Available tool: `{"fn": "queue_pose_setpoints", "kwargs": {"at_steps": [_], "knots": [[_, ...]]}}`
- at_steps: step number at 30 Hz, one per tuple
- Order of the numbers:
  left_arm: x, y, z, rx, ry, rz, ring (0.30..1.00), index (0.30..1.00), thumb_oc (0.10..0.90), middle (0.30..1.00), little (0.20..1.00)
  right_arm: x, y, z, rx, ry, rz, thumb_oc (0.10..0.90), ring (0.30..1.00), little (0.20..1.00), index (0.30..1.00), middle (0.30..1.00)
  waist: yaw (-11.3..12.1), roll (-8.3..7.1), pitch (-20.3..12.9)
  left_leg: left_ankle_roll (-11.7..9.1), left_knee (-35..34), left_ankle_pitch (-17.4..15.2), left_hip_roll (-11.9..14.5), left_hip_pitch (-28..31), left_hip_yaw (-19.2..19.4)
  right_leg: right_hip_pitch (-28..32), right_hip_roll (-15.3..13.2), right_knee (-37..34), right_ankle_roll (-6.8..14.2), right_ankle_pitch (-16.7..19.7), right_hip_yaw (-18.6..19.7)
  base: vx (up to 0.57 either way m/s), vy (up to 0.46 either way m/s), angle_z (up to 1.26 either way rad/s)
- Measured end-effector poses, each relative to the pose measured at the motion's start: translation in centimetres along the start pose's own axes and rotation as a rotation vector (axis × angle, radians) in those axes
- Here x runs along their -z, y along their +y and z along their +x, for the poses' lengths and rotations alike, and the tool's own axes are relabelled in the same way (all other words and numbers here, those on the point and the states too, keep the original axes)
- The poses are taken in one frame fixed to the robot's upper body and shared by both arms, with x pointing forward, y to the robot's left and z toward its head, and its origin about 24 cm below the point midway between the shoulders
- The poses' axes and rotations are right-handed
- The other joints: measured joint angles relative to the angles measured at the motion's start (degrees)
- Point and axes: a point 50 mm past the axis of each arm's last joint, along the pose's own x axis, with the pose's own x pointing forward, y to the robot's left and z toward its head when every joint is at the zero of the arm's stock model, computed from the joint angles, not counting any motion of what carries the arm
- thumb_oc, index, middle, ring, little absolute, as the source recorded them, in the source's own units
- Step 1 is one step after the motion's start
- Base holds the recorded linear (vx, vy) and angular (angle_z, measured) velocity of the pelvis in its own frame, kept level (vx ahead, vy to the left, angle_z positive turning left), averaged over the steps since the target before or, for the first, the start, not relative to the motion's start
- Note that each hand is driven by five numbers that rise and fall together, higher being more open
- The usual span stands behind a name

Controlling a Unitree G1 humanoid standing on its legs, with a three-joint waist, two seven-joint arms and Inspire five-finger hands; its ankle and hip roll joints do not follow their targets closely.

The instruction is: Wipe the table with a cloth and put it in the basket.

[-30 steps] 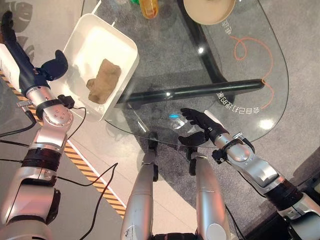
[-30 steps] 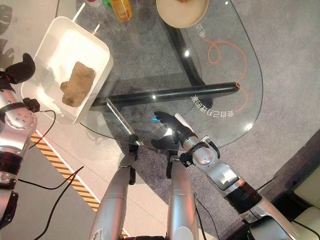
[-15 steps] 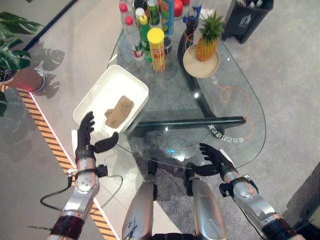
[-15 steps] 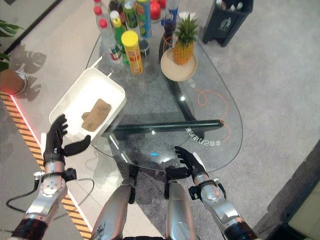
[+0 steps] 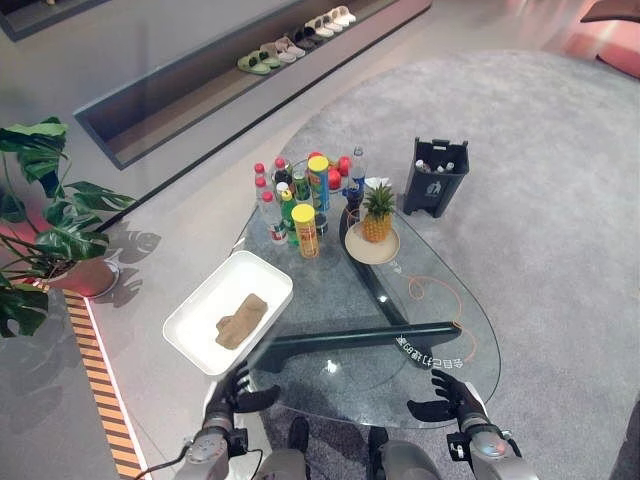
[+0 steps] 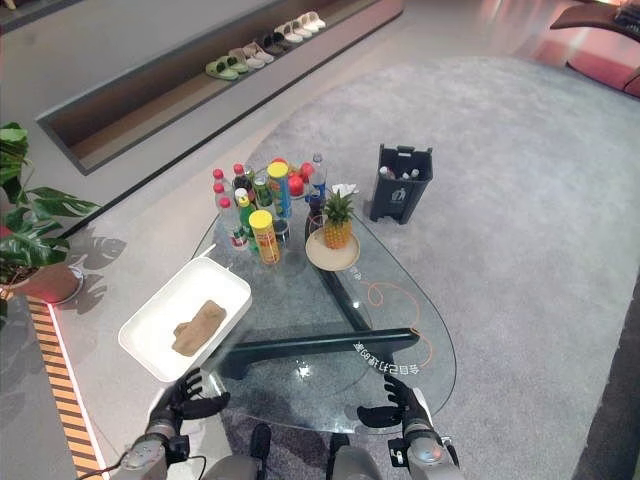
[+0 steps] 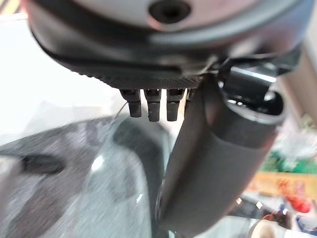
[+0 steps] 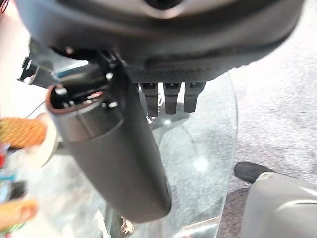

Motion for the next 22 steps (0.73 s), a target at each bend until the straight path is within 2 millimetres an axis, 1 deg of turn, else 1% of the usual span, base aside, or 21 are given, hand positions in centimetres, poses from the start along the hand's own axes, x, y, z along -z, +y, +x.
{"fn": "queue_pose_setpoints", "kwargs": {"at_steps": [1, 2, 3, 4, 5, 6, 7, 8, 10, 13, 17, 22], "knots": [[1.4, 0.2, -0.1, -0.003, 0.062, -0.025, 0.900, 0.900, 0.800, 0.900, 0.900, 1.0, 0.2, 0.1, 0.006, 0.038, 0.009, 0.800, 0.900, 0.900, 0.900, 0.900, 0.05, -0.16, -1.16, -0.05, -0.57, -0.04, 0.21, 0.31, 0.11, 0.17, 0.06, -0.40, 0.09, -0.08, 0.23, 0.04, -0.068, -0.03], [2.4, 0.4, -0.2, -0.009, 0.111, -0.038, 0.900, 0.900, 0.800, 0.900, 0.900, 1.5, 0.3, 0.2, 0.013, 0.065, 0.017, 0.800, 0.900, 0.900, 0.900, 0.900, 0.10, -0.22, -1.55, -0.05, -0.82, -0.04, 0.34, 0.82, 0.22, 0.79, 0.25, -0.92, 0.12, -0.01, 0.38, 0.03, -0.048, -0.09], [4.1, 0.6, -0.4, -0.020, 0.202, -0.061, 0.900, 0.900, 0.800, 0.900, 0.900, 2.7, 0.5, 0.2, 0.023, 0.132, 0.037, 0.800, 0.900, 0.900, 0.900, 0.900, 0.16, -0.42, -2.37, -0.07, -1.44, -0.06, 0.57, 2.09, 0.48, 2.05, 0.74, -1.83, 0.12, 0.13, 0.67, 0.04, -0.039, -0.07], [5.2, 1.0, -0.7, -0.026, 0.264, -0.110, 0.900, 0.900, 0.800, 0.900, 0.900, 3.8, 0.8, 0.1, 0.029, 0.185, 0.065, 0.800, 0.900, 0.900, 0.900, 0.900, 0.16, -0.51, -3.84, -0.19, -1.59, -0.23, 0.72, 2.18, 0.53, 2.32, 0.84, -2.31, 0.10, 0.14, 0.66, 0.03, -0.030, -0.07], [5.9, 1.3, -0.9, -0.038, 0.295, -0.150, 0.900, 0.900, 0.800, 0.900, 0.900, 4.9, 0.8, -0.1, 0.037, 0.229, 0.077, 0.800, 0.900, 0.900, 0.900, 0.900, 0.09, -0.53, -4.41, -0.20, -1.80, -0.27, 0.89, 2.57, 0.65, 2.75, 0.77, -2.85, 0.03, 0.34, 0.75, 0.03, -0.024, -0.08], [6.4, 1.5, -1.0, -0.051, 0.324, -0.195, 0.900, 0.900, 0.800, 0.900, 0.900, 5.4, 0.9, -0.2, 0.049, 0.259, 0.103, 0.800, 0.900, 0.900, 0.900, 0.900, 0.25, -0.41, -4.49, -0.21, -2.32, -0.26, 1.12, 3.42, 1.02, 3.64, 0.93, -3.72, -0.07, 0.75, 0.93, 0.03, -0.015, -0.13], [6.9, 1.6, -1.2, -0.060, 0.355, -0.242, 0.900, 0.900, 0.800, 0.900, 0.900, 6.4, 1.0, -0.4, 0.061, 0.308, 0.132, 0.800, 0.900, 0.900, 0.900, 0.900, 0.23, -0.12, -4.90, -0.18, -2.57, -0.35, 1.36, 4.12, 1.29, 4.61, 1.05, -4.68, -0.06, 1.10, 0.97, 0.05, -0.031, -0.10], [7.7, 1.7, -1.5, -0.067, 0.391, -0.272, 0.900, 0.900, 0.800, 0.900, 0.900, 7.5, 0.9, -0.8, 0.077, 0.367, 0.173, 0.800, 0.900, 0.900, 0.900, 0.900, 0.19, 0.26, -6.03, -0.15, -2.72, -0.49, 1.72, 4.29, 1.43, 5.22, 1.19, -5.89, 0.00, 1.57, 0.99, 0.05, -0.031, -0.09], [8.7, 1.8, -2.0, -0.076, 0.438, -0.303, 0.900, 0.900, 0.800, 0.900, 0.900, 8.8, 0.7, -1.2, 0.101, 0.430, 0.247, 0.800, 0.900, 0.900, 0.900, 0.900, 0.19, 0.86, -6.68, -0.14, -3.51, -0.50, 1.77, 5.61, 1.81, 6.82, 1.43, -7.81, 0.07, 2.47, 1.04, 0.03, -0.026, -0.10], [9.4, 1.6, -2.3, -0.063, 0.488, -0.319, 0.900, 0.900, 0.800, 0.900, 0.900, 9.3, 0.6, -1.4, 0.102, 0.454, 0.282, 0.800, 0.900, 0.900, 0.900, 0.900, 0.17, 1.42, -7.47, -0.14, -3.75, -0.55, 1.85, 5.89, 1.83, 8.50, 1.65, -11.06, 0.03, 4.13, 1.09, 0.03, -0.010, -0.02], [10.0, 1.7, -2.6, -0.079, 0.513, -0.365, 0.900, 0.900, 0.800, 0.900, 0.900, 10.0, 0.7, -1.7, 0.097, 0.489, 0.301, 0.800, 0.900, 0.900, 0.900, 0.900, 0.22, 1.23, -8.54, -0.17, -4.51, -0.54, 1.89, 6.40, 1.92, 10.09, 1.80, -13.95, -0.08, 5.51, 1.11, 0.04, 0.001, 0.02], [10.1, 1.6, -2.7, -0.044, 0.515, -0.397, 0.900, 0.900, 0.800, 0.900, 0.900, 10.4, 0.8, -2.0, 0.097, 0.509, 0.302, 0.800, 0.900, 0.900, 0.900, 0.900, 0.22, 1.24, -8.73, -0.18, -5.28, -0.54, 1.83, 7.70, 2.60, 11.75, 1.79, -16.22, 0.00, 6.51, 1.23, 0.04, 0.014, -0.06]]}}
